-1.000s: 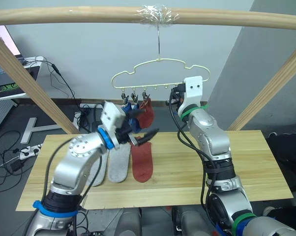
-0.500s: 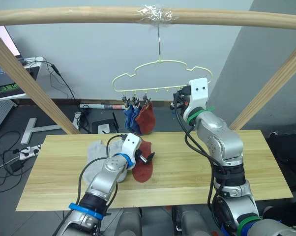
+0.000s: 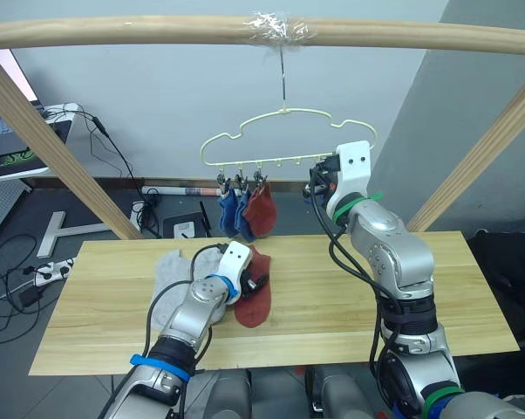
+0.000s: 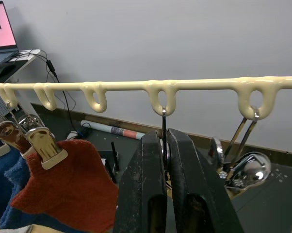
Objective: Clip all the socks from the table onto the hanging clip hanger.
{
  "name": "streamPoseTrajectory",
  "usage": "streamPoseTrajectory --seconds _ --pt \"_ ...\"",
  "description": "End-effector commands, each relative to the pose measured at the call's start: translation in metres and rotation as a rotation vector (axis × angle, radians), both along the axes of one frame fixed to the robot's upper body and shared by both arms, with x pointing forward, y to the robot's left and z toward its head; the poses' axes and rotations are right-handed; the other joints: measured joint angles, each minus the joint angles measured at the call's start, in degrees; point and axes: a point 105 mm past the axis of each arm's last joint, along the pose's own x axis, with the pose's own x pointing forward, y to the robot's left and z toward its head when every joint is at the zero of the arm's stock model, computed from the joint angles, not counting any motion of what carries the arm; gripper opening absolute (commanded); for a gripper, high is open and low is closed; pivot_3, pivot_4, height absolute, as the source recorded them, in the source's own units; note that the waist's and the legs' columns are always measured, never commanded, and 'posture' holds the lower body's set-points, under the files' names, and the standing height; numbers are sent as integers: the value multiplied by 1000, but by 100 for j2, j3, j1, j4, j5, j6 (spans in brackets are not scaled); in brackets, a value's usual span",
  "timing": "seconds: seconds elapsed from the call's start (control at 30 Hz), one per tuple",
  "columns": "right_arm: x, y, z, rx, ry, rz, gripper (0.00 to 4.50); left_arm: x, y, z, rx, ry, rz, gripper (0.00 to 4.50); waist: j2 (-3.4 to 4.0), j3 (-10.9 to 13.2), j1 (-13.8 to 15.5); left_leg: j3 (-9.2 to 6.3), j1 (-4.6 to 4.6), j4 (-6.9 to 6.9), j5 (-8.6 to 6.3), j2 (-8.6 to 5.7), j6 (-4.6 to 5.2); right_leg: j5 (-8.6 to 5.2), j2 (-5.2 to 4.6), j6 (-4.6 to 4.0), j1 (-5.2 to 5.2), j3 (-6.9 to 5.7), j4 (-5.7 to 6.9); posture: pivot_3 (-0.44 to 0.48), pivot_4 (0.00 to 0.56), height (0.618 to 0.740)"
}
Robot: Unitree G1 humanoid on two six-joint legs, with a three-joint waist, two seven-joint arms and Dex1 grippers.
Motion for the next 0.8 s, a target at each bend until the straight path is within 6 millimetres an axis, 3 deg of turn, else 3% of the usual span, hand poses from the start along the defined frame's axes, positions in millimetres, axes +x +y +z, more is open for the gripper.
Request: streamPoseTrajectory --seconds 0.03,0.2,0.4,0.53,0.67,0.8 --pt "1 -7 2 3 -4 -14 0 -23 -7 -25 -1 104 -67 1559 4 -2 -1 0 0 0 0 0 0 0 0 0 0 0 0 108 200 740" --pt "2 -14 1 3 13 -8 0 -35 -29 -5 -85 3 -213 117 8 -4 -3 0 -1 0 0 0 0 0 -1 0 1 0 -4 108 200 740" --pt "-2 -24 0 106 135 43 0 -32 -54 69 -318 -302 -310 53 11 2 9 -7 -10 0 0 1 1 0 -1 0 -3 -4 -4 101 211 740" --pt "-8 -36 -1 174 253 79 0 -36 -63 113 -376 -501 -384 53 10 2 13 -4 -10 3 0 -2 1 0 -4 0 0 -1 -7 99 216 740" --pt "-13 -48 2 269 384 97 0 -41 -71 141 -357 -697 -448 53 17 5 15 -5 -10 0 -1 -1 3 -1 -2 0 -1 -3 -8 93 218 740" --pt "-17 -51 7 343 465 121 0 -36 -74 156 -358 -801 -427 53 17 5 24 -5 -12 1 -1 -3 3 -1 -3 0 0 -3 -11 91 218 740"
